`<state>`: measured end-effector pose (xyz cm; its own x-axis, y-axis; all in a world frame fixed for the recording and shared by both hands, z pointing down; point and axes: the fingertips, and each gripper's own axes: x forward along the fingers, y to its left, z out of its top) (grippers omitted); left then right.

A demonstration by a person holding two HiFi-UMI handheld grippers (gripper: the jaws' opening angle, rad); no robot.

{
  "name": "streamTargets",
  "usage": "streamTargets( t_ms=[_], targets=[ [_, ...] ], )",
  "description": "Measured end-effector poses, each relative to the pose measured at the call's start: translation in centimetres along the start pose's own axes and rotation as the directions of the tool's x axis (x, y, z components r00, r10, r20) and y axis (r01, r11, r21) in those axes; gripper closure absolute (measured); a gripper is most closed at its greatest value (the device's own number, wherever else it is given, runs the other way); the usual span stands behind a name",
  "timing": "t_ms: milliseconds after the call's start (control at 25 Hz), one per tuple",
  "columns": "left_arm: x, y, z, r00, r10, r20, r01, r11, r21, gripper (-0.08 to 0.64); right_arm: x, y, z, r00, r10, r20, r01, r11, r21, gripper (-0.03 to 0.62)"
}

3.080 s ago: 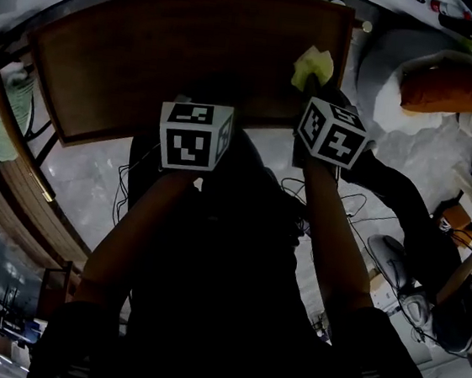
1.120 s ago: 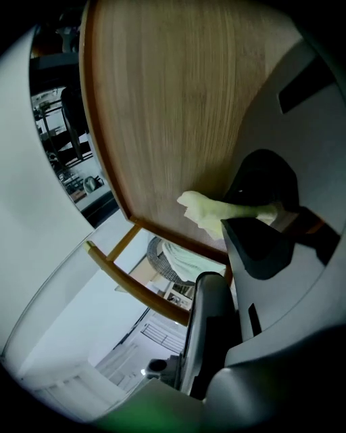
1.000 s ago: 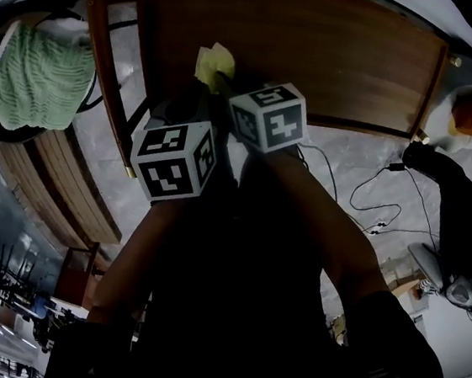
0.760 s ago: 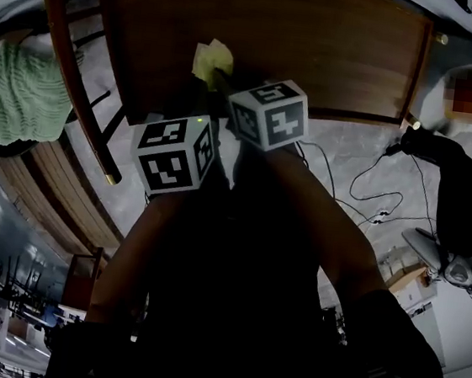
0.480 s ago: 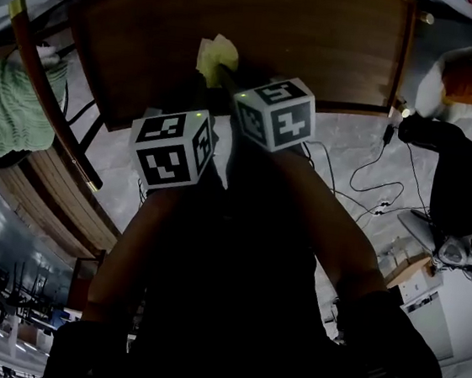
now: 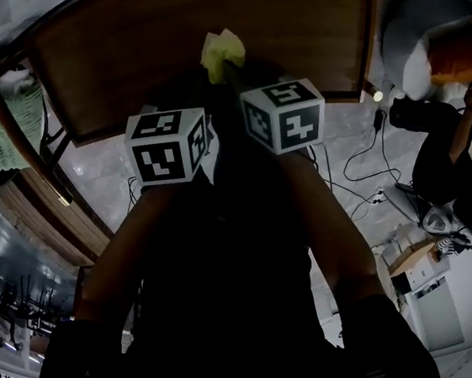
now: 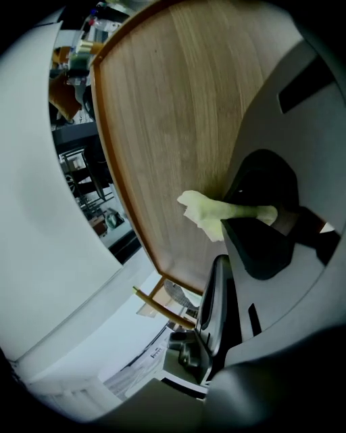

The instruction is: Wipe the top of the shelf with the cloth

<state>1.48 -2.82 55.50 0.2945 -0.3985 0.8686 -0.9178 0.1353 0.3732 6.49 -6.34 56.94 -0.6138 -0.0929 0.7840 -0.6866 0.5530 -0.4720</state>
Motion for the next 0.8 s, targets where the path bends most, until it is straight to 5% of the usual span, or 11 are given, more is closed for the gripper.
streamTargets(
  t_ms=[800],
  targets=[
    [4.8, -11.3, 0.9, 0.991, -0.132, -0.017, 0.133, 0.982, 0.132, 0.549, -9.4, -13.7, -0.9, 0.959, -0.282, 0.031, 0.279, 0.957, 0.085, 0.551]
  ],
)
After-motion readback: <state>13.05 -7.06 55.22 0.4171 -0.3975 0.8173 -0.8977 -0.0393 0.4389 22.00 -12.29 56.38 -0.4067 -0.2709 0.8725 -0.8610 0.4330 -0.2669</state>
